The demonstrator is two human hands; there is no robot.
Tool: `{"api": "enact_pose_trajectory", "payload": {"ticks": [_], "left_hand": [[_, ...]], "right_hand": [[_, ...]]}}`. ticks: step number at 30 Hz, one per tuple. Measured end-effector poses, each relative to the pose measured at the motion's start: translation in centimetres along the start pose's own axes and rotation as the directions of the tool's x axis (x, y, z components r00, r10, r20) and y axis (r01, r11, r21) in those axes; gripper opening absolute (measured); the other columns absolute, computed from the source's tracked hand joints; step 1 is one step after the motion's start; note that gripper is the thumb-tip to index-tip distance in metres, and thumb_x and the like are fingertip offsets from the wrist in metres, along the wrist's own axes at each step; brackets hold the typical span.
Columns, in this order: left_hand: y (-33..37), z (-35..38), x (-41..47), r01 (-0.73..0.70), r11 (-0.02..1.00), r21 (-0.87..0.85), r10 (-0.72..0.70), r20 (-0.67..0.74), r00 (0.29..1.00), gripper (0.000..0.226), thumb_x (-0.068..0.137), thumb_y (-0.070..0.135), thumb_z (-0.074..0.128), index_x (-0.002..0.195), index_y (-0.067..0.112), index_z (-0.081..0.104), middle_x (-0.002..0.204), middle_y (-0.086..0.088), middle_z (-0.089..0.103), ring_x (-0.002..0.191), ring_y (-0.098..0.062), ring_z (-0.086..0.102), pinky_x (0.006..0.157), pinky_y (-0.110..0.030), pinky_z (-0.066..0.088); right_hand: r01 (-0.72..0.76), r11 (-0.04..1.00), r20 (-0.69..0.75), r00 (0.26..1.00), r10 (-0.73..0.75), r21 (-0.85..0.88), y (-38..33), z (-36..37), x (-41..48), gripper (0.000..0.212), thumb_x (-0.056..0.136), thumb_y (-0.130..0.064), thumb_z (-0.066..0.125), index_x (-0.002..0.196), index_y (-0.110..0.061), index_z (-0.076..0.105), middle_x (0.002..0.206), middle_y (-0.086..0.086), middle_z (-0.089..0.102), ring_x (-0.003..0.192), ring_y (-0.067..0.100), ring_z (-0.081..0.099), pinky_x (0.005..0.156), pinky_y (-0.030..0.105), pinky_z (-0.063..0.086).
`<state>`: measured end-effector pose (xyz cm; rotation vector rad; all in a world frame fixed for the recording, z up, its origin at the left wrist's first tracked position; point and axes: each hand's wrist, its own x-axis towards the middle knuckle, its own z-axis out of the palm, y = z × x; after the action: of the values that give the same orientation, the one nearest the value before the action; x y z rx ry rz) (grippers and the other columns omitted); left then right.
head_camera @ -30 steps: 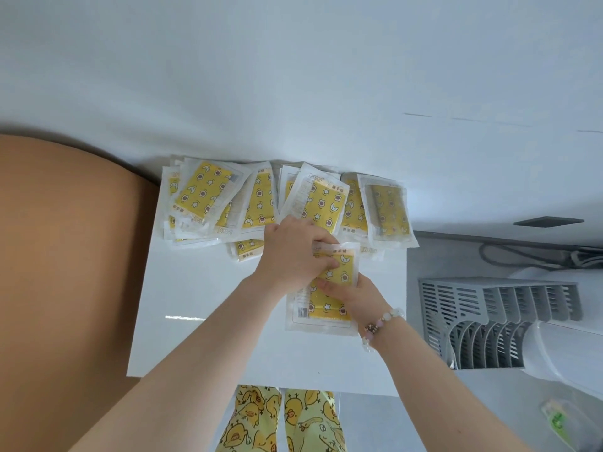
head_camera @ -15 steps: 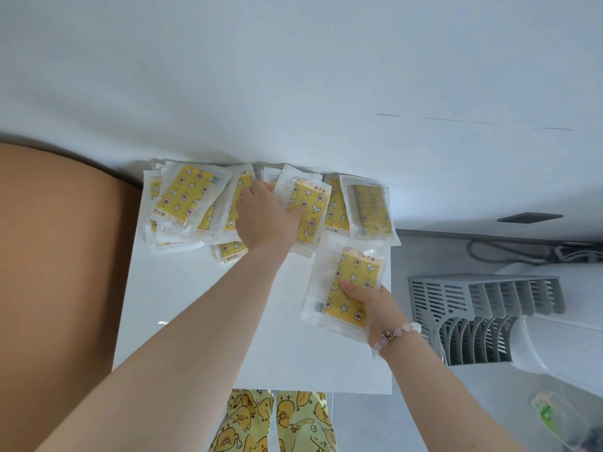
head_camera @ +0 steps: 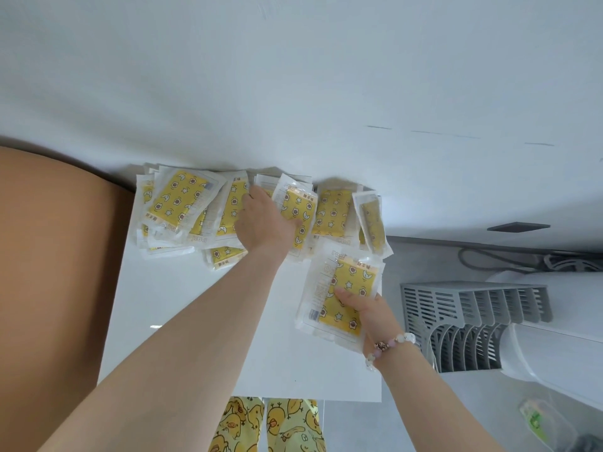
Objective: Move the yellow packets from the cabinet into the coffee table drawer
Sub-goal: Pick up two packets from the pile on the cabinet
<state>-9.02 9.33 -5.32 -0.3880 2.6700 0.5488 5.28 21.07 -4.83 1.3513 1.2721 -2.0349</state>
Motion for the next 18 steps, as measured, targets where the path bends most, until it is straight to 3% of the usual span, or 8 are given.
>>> {"api": "enact_pose_trajectory", "payload": {"ticks": [4,8,10,12,14,18], "left_hand": [[0.2,0.1,0.3,-0.001,1.0,-0.02,0.001,0.022,1.0,0.063,0.072,0.041,0.079,0.117,0.009,0.048,0.112,-0.006,0.058,0.102,-0.026,0.06,0.074,-0.036,0.047],[-0.2,-0.1,0.7,-0.001,0.994,-0.105,0.01,0.085,0.996,0.03,0.078,0.035,0.076,0.099,0.018,0.066,0.092,0.001,0.068,0.088,-0.021,0.064,0.062,-0.029,0.043],[-0.4,-0.4,0.9,0.001,0.984,-0.18,0.019,0.109,0.994,0.016,0.08,0.032,0.074,0.09,0.02,0.069,0.083,0.004,0.067,0.08,-0.018,0.062,0.057,-0.023,0.039],[-0.7,-0.7,0.9,-0.004,0.974,-0.226,0.032,0.121,0.992,0.017,0.079,0.032,0.075,0.081,0.018,0.066,0.071,0.004,0.061,0.069,-0.016,0.057,0.05,-0.022,0.034],[-1.1,-0.9,0.7,-0.024,0.959,-0.281,0.059,0.117,0.991,0.021,0.077,0.032,0.076,0.077,0.015,0.065,0.065,0.005,0.057,0.063,-0.014,0.052,0.05,-0.022,0.033],[-2.0,-1.9,0.0,-0.009,0.89,-0.456,0.058,0.094,0.994,0.014,0.077,0.028,0.077,0.083,0.018,0.068,0.068,0.009,0.061,0.069,-0.012,0.056,0.062,-0.024,0.042]], "right_hand": [[0.01,1.0,0.002,1.0,-0.01,-0.021,-0.3,-0.1,0.2,0.012,0.084,-0.003,0.066,0.094,-0.01,0.068,0.092,0.008,0.074,0.092,0.031,0.068,0.091,0.049,0.051],[0.012,1.0,-0.01,1.0,-0.012,-0.017,-0.1,0.1,0.4,0.012,0.083,-0.005,0.067,0.093,-0.012,0.068,0.092,0.007,0.074,0.093,0.031,0.068,0.093,0.05,0.05],[0.015,1.0,-0.012,1.0,-0.015,-0.021,-0.2,0.3,0.6,0.012,0.083,-0.005,0.068,0.092,-0.013,0.069,0.091,0.006,0.074,0.093,0.031,0.068,0.094,0.05,0.05],[0.022,1.0,-0.016,1.0,-0.022,-0.017,-0.3,0.4,0.7,0.012,0.083,-0.004,0.067,0.091,-0.013,0.069,0.091,0.006,0.074,0.093,0.031,0.068,0.094,0.05,0.05],[0.028,1.0,-0.018,0.999,-0.028,-0.007,-0.5,0.5,0.9,0.013,0.083,-0.004,0.067,0.091,-0.013,0.069,0.092,0.007,0.074,0.093,0.031,0.068,0.092,0.05,0.051],[0.009,1.0,-0.029,1.0,-0.008,0.027,-0.7,1.0,1.3,0.014,0.083,-0.005,0.066,0.095,-0.012,0.069,0.096,0.01,0.073,0.095,0.033,0.068,0.091,0.049,0.052]]}}
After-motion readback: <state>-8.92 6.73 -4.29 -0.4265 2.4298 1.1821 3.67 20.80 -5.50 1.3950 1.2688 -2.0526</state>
